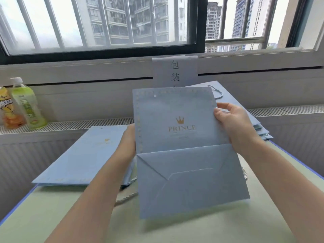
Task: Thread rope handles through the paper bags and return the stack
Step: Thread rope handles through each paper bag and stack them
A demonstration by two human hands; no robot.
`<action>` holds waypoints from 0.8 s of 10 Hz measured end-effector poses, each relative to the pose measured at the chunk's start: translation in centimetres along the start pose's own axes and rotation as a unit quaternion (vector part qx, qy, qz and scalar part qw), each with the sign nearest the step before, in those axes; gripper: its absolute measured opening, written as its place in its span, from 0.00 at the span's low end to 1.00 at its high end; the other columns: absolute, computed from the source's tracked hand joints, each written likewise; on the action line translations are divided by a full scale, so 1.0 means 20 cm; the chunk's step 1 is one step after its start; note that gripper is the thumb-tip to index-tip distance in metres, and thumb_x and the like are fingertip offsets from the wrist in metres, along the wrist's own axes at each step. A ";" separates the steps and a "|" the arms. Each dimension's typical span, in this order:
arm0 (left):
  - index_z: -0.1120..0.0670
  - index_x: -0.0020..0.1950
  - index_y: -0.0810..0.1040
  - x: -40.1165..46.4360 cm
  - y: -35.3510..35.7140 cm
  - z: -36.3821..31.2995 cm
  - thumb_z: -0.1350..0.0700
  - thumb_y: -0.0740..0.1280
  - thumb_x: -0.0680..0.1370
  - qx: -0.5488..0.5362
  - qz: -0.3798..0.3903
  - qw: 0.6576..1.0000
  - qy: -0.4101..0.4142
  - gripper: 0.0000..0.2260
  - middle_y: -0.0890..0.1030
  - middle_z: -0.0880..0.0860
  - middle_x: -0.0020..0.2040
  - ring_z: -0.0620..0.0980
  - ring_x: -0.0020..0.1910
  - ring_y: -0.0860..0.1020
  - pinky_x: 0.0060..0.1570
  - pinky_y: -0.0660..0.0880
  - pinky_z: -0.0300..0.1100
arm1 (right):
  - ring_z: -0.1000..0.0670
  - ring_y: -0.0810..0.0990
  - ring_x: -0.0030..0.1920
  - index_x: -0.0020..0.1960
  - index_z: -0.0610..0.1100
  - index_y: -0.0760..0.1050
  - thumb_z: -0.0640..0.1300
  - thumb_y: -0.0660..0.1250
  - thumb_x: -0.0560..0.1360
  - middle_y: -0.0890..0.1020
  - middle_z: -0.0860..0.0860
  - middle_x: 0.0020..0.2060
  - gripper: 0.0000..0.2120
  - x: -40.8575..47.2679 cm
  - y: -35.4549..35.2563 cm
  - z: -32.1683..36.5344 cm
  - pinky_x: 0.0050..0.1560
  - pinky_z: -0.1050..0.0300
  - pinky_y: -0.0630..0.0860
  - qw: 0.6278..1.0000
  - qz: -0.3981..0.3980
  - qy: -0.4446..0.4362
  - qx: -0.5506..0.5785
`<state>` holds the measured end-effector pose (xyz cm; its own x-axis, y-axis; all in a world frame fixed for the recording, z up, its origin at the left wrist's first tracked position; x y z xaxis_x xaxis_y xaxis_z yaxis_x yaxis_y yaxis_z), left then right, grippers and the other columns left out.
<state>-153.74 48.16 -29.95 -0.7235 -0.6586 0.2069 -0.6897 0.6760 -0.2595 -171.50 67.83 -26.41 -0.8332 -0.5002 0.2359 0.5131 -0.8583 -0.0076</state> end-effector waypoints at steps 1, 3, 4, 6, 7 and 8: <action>0.53 0.50 0.72 0.02 0.03 0.06 0.51 0.61 0.71 0.190 0.010 0.980 -0.054 0.10 0.78 0.63 0.57 0.61 0.57 0.77 0.59 0.73 0.59 | 0.57 0.80 0.31 0.56 0.48 0.74 0.40 0.59 0.80 0.82 0.49 0.41 0.08 0.03 -0.04 0.00 0.32 0.63 0.76 0.995 -0.022 -0.034 -0.096; 0.53 0.68 0.70 -0.06 0.25 0.01 0.56 0.65 0.78 0.327 0.182 0.927 -0.038 0.18 0.73 0.47 0.63 0.49 0.60 0.73 0.55 0.68 0.37 | 0.43 0.78 0.51 0.61 0.40 0.72 0.39 0.56 0.80 0.80 0.42 0.50 0.12 0.07 -0.09 -0.01 0.52 0.54 0.73 0.965 -0.073 -0.059 -0.244; 0.50 0.69 0.70 -0.07 0.30 0.04 0.53 0.68 0.76 0.340 0.221 0.913 -0.037 0.21 0.75 0.48 0.64 0.50 0.62 0.73 0.57 0.69 0.38 | 0.40 0.77 0.52 0.58 0.39 0.72 0.38 0.55 0.80 0.79 0.42 0.48 0.11 0.08 -0.13 -0.01 0.54 0.50 0.73 0.954 -0.083 -0.055 -0.281; 0.56 0.49 0.79 -0.04 0.29 0.08 0.55 0.70 0.73 0.413 0.224 0.882 -0.026 0.07 0.81 0.49 0.43 0.50 0.44 0.77 0.42 0.74 0.39 | 0.41 0.76 0.50 0.56 0.37 0.74 0.37 0.55 0.79 0.76 0.44 0.45 0.11 0.09 -0.18 -0.01 0.44 0.55 0.66 0.933 -0.097 -0.041 -0.344; 0.54 0.43 0.77 -0.04 0.23 0.06 0.62 0.67 0.75 0.458 0.199 0.866 -0.034 0.04 0.77 0.49 0.38 0.48 0.38 0.76 0.35 0.71 0.35 | 0.42 0.73 0.45 0.53 0.35 0.74 0.37 0.55 0.79 0.76 0.43 0.44 0.10 0.10 -0.20 -0.01 0.42 0.56 0.64 0.927 -0.103 -0.035 -0.359; 0.53 0.46 0.78 -0.05 0.18 0.04 0.63 0.65 0.76 0.430 0.229 0.871 -0.068 0.06 0.79 0.49 0.41 0.46 0.37 0.78 0.38 0.75 0.34 | 0.43 0.72 0.44 0.53 0.34 0.74 0.37 0.55 0.79 0.78 0.41 0.46 0.10 0.10 -0.20 -0.02 0.41 0.56 0.62 0.926 -0.099 -0.030 -0.363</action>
<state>-155.54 51.03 -31.93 -0.8659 -0.4579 -0.2014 -0.0099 0.4181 -0.9083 -175.36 70.18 -26.26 -0.8716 -0.3365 0.3565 0.0595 -0.7945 -0.6043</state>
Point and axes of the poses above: each hand's wrist, its own x-axis towards the middle knuckle, its own y-axis out of the palm, z = x × y, the point moved 7 cm from there along x, towards the middle knuckle
